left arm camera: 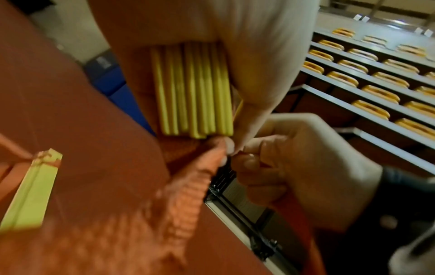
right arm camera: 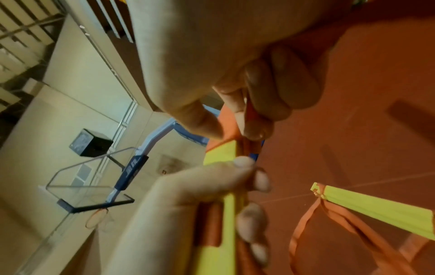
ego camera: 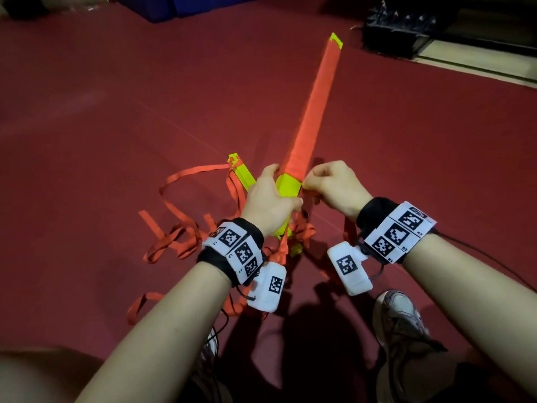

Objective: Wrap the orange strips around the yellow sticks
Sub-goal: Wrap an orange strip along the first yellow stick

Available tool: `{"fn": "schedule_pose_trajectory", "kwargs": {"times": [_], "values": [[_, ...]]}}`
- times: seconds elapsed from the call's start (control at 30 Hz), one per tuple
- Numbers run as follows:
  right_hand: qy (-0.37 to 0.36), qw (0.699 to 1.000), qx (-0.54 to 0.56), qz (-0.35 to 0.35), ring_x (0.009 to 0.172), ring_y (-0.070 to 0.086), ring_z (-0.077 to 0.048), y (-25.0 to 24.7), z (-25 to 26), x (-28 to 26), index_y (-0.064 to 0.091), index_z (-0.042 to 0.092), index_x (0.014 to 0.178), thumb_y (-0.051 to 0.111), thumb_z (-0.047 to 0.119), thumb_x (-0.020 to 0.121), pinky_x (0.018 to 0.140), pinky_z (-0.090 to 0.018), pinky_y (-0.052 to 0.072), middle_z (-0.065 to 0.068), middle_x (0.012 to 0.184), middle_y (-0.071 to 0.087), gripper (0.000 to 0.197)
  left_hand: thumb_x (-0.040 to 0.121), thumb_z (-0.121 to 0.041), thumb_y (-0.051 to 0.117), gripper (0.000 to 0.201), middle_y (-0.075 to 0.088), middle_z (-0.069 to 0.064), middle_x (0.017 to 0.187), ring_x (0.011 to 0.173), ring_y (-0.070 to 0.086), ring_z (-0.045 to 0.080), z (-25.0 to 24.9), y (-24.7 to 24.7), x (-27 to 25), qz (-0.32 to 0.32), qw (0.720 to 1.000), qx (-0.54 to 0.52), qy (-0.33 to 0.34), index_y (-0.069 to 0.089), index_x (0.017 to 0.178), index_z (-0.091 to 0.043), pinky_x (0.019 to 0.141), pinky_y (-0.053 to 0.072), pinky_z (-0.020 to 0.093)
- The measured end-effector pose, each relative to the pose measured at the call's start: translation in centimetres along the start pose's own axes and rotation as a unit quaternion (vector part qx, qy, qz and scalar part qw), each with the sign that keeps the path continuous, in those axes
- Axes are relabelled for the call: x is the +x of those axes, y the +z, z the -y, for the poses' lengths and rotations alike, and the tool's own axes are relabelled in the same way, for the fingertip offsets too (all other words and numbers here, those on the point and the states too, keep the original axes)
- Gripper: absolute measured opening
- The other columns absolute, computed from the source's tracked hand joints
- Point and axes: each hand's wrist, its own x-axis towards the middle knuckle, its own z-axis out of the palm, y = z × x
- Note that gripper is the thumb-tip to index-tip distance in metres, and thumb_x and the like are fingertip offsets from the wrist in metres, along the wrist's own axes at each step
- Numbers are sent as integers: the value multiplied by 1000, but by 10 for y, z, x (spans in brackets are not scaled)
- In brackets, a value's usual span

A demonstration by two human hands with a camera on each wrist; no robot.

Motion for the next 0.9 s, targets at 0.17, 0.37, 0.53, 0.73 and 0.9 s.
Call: {"fn": "schedule_pose_trajectory", "kwargs": {"times": [0.17, 0.37, 0.53, 0.73, 0.9], "values": [[42, 998, 37, 16, 35, 33, -14, 8, 9, -3, 57, 10, 60, 75, 61, 79, 38, -20, 25, -4, 48, 47, 57, 91, -22, 63, 78, 66, 18, 121, 114, 61, 42, -11, 0, -15, -58, 941, 325, 82, 23, 158, -16, 89, 47, 43], [111, 980, 167, 6, 43, 28, -16, 12, 3, -6, 51, 18, 40, 80, 32, 84, 41, -22, 20, -10, 55, 45, 55, 91, -28, 57, 54, 65, 6, 124, 110, 64, 36, -14, 7, -24, -74, 897, 415, 136, 43, 142, -21, 82, 48, 43], [89, 976, 198, 16, 30, 30, -6, -1, -2, -5, 50, 5, 60, 72, 21, 91, 32, -15, 24, 6, 37, 43, 41, 71, -36, 71, 38, 72, 7, 96, 78, 66, 27, -18, -1, -5, 83, 996, -2, -31, 64, 105, -19, 69, 53, 34], [68, 980, 165, 89, 28, 30, -7, -8, -6, -7, 53, 2, 62, 68, 22, 93, 32, -15, 23, 6, 36, 39, 39, 86, -10, 69, 17, 56, 5, 56, 43, 49, 17, -3, -12, -8, 175, 974, -120, -84, 66, 69, -12, 43, 41, 22], [102, 988, 110, 36, 30, 29, -6, -6, -13, 1, 60, 9, 62, 77, 19, 88, 33, -15, 23, 4, 40, 42, 32, 68, -40, 73, 28, 55, -4, 65, 72, 51, 30, 2, -7, 0, -30, 974, 224, 13, 64, 79, -15, 62, 37, 33]]}}
